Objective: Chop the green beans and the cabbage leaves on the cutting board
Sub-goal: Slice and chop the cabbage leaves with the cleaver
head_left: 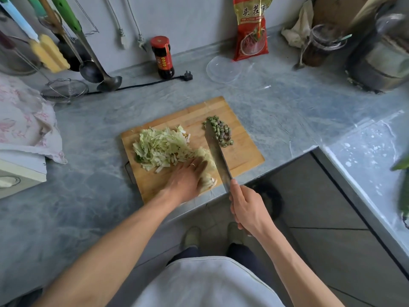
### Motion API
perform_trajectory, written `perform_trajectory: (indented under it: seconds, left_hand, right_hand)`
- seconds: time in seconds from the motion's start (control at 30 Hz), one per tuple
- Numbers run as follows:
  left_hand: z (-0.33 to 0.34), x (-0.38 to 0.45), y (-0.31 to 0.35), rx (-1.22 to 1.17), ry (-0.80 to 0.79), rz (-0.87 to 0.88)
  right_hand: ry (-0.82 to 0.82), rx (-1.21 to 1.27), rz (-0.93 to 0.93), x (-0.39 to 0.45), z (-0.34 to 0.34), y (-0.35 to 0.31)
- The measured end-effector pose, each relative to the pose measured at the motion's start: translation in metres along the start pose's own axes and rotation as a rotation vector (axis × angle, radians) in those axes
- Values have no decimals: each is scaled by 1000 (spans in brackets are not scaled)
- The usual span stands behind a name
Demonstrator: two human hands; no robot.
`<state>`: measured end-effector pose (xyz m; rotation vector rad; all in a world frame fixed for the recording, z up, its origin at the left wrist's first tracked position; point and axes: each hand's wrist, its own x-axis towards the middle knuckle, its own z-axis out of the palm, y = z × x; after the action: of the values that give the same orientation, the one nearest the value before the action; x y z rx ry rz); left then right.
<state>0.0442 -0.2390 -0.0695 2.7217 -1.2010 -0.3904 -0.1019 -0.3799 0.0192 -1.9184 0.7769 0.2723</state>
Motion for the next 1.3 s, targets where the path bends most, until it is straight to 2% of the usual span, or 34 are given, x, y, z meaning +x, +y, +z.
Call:
perform_trajectory:
  seconds: [0.33,0.5,0.63,0.9,1.13,1.3]
  left_hand:
    - [6,7,-13,-66,-17,57]
    - [10,8,-10,-157,30,20]
    - [20,10,-13,-131,40,3]
    - [18,8,-4,-219,172,30]
    - [20,6,0,-291,165,-7]
    - [27,0,-8,-369,225,6]
  right_hand:
    - [39,-99,-30,0,22,-8]
    - [62,-112,-24,4,21,-5]
    - [45,-134,-28,8,20,-8]
    - [32,-210,-22,22,27,-6]
    - [30,-204,-41,37,32,-13]
    - [-61,-84,63,45,10,-14]
